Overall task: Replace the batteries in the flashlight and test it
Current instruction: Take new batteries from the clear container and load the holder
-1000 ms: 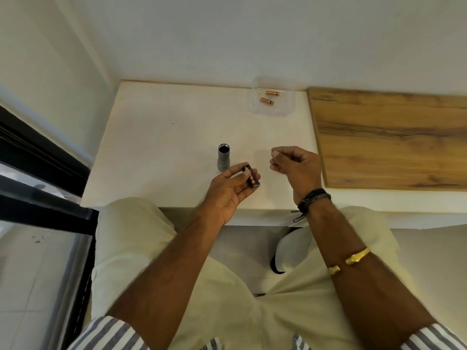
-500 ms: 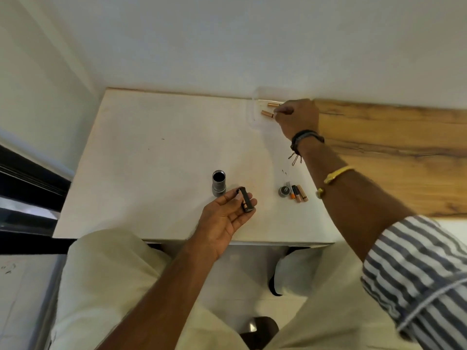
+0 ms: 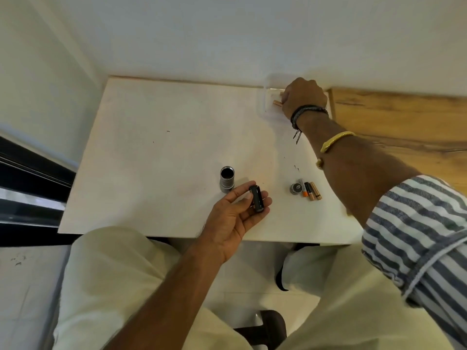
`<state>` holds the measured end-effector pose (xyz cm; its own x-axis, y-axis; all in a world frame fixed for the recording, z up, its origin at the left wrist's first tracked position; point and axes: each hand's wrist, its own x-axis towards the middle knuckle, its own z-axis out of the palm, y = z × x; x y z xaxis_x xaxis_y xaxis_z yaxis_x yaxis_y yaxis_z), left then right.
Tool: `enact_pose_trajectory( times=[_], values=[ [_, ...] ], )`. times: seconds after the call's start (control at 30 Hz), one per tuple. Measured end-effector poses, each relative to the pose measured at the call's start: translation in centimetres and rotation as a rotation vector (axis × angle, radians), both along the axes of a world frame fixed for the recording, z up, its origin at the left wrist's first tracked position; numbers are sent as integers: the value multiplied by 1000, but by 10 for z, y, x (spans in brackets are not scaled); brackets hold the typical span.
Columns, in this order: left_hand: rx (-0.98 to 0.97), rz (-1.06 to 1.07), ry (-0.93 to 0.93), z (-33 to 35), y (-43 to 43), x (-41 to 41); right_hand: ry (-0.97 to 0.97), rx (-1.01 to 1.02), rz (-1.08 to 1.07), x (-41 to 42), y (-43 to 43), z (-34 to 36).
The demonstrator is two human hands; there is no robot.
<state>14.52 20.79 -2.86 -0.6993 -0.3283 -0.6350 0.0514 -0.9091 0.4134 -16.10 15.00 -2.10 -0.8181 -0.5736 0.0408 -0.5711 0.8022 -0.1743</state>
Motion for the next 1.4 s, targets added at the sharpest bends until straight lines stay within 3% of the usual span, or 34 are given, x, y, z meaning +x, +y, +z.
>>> enact_pose_trajectory(
  times=[0.17, 0.37, 0.5, 0.6, 0.97, 1.4],
  values=[
    [-12, -12, 9, 1, 2, 2, -37, -44, 1, 3, 10, 8],
    [-49, -24, 24, 8, 3, 2, -146, -384, -12, 31, 44, 38],
    [-70, -16, 37, 11, 5, 3, -402, -741, -51, 83, 85, 50],
    [-103, -3, 43, 12, 9, 6, -645, -870, -125, 125, 122, 46],
    [-239, -37, -1, 11, 18, 17, -834, -899, -80, 201, 199, 34],
    [-419, -121, -63, 13, 28, 29, -516, -678, 97, 222, 200, 30]
  ],
)
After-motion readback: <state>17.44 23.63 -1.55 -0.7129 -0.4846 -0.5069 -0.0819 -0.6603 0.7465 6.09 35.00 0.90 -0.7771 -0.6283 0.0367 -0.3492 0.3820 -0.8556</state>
